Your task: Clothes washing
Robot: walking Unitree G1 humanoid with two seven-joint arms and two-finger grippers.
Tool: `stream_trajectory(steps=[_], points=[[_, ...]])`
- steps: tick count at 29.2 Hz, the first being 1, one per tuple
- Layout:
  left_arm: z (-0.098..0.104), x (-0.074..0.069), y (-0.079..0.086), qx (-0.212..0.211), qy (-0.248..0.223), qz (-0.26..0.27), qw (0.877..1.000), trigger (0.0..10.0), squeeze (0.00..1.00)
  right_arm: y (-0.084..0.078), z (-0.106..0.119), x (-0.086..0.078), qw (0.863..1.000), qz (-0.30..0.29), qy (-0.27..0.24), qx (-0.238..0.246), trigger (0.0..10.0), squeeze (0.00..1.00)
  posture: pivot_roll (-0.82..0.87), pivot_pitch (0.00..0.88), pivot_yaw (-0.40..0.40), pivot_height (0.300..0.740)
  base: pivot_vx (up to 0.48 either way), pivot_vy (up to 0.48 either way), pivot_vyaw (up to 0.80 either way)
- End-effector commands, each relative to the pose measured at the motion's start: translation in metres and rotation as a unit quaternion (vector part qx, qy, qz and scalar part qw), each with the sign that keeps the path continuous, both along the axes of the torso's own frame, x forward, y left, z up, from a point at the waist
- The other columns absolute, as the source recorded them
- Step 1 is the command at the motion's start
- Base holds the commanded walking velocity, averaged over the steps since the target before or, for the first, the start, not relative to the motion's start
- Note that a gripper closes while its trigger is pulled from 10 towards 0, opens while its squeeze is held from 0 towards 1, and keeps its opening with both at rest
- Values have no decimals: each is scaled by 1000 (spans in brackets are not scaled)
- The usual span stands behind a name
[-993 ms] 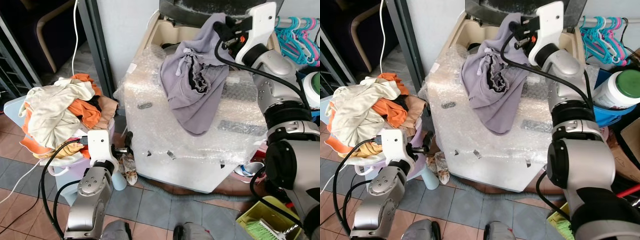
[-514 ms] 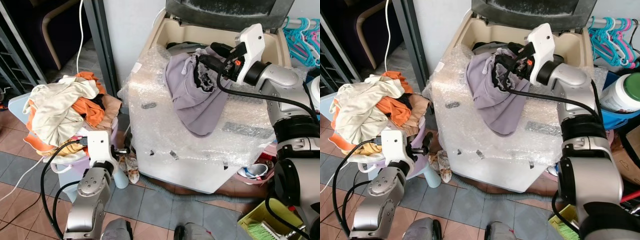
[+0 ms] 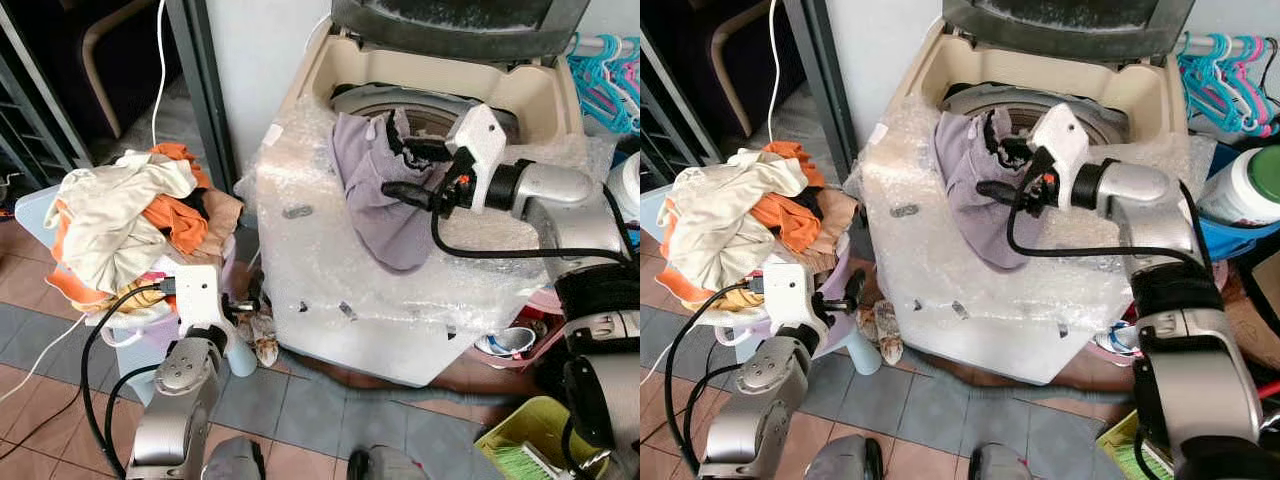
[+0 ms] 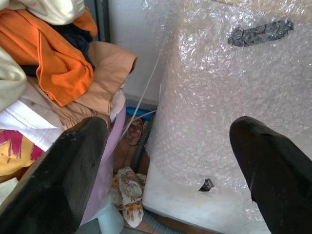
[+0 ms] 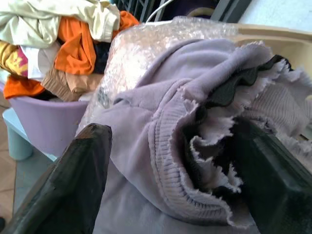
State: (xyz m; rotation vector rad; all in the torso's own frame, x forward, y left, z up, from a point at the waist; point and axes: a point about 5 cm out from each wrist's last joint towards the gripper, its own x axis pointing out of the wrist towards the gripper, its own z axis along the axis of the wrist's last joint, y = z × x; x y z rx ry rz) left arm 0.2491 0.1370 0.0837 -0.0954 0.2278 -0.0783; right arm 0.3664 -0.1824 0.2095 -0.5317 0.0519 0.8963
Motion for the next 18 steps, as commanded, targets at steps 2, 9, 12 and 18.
stream_trajectory(steps=[2, 9, 12, 18], points=[[0, 2, -1, 6, 3, -5, 1000, 10000, 0, -4, -12, 9, 995, -70, -37, -62, 0, 1000, -4, 66, -22, 740, 0, 0, 0], [1, 3, -2, 9, 0, -5, 1000, 10000, 0, -2, -3, 20, 988, -131, -80, -27, 0, 392, 3, 59, -24, 740, 0, 0, 0], [1, 4, -2, 9, 0, -4, 1000, 10000, 0, -2, 0, 25, 986, -147, -77, 3, 0, 0, 1, 56, -25, 740, 0, 0, 0], [1, 6, -2, 10, -1, -3, 1000, 10000, 0, -14, 17, 37, 971, -221, -52, 75, 0, 0, -2, 49, -31, 740, 0, 0, 0]])
